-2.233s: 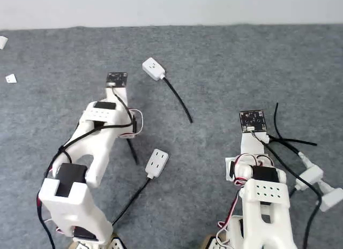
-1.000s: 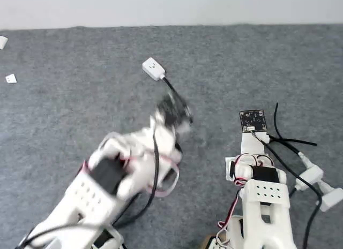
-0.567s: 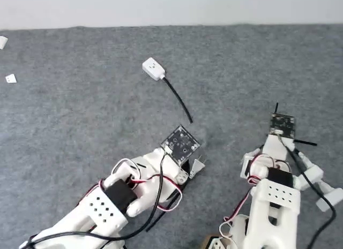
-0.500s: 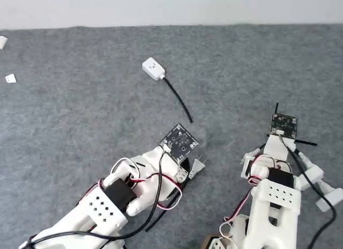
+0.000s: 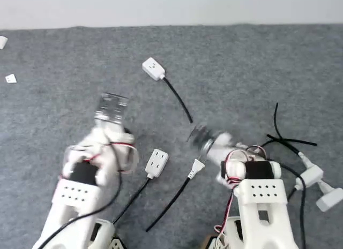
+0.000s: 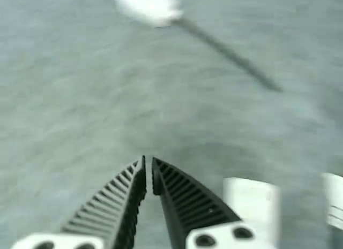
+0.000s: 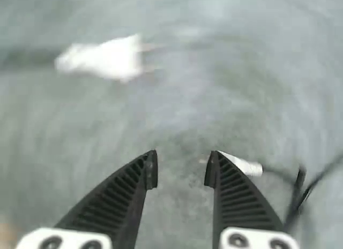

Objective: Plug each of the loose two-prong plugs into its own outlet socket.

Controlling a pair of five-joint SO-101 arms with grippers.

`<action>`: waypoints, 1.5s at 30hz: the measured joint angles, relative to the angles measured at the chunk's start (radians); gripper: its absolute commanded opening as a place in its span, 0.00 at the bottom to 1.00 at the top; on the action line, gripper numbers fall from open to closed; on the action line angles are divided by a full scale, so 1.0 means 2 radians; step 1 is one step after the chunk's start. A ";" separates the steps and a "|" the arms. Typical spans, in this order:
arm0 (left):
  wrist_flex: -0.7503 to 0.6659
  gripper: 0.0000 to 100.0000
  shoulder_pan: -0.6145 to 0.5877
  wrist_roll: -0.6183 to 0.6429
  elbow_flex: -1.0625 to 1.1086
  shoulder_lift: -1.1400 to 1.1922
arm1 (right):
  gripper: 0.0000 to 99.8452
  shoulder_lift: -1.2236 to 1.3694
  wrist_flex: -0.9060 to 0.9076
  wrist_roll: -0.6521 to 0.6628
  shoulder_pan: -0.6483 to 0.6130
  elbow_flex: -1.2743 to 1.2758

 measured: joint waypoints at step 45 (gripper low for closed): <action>-0.144 0.29 -0.196 -0.087 0.128 0.000 | 0.15 0.470 -0.013 0.270 -0.193 -0.254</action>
